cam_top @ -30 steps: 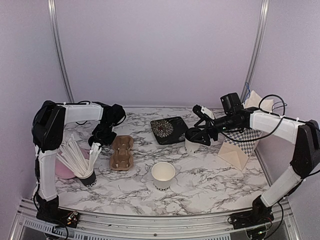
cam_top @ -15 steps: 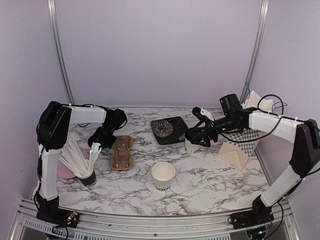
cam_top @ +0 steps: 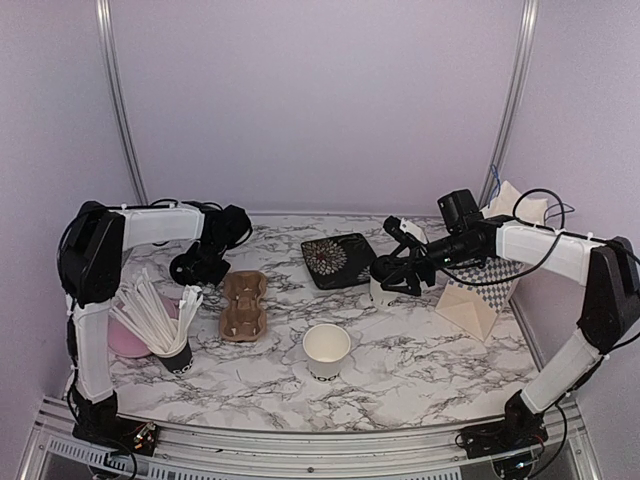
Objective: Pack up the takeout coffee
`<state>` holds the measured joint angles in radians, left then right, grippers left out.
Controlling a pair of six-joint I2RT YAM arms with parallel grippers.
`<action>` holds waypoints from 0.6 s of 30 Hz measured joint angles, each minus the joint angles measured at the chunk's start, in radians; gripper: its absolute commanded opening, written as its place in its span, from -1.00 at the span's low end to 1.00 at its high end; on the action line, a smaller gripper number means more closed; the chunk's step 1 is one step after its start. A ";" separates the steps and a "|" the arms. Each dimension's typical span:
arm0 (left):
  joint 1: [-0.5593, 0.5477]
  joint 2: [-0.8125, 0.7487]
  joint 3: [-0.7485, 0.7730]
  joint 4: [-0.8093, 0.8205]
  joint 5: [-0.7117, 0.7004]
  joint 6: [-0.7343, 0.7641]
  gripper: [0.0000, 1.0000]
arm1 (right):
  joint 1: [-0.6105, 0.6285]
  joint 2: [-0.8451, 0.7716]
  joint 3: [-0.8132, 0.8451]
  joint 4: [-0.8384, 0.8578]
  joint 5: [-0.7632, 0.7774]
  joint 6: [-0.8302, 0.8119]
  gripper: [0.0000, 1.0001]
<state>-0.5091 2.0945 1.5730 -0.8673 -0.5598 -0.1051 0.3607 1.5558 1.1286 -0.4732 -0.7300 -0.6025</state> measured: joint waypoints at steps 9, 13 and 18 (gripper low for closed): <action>-0.159 -0.293 0.252 -0.026 0.229 -0.006 -0.92 | 0.000 -0.003 0.053 -0.021 0.001 0.033 0.97; -0.219 -0.400 0.352 0.033 0.467 -0.014 -0.92 | 0.000 -0.045 0.124 -0.017 -0.066 0.053 0.97; -0.223 -0.534 0.226 0.216 0.782 -0.084 -0.91 | 0.008 -0.143 0.140 0.104 -0.232 0.214 0.97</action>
<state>-0.7322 1.5608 1.7988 -0.6510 0.2218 -0.1890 0.3691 1.4132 1.2682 -0.3691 -0.9615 -0.3889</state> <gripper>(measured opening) 0.082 0.985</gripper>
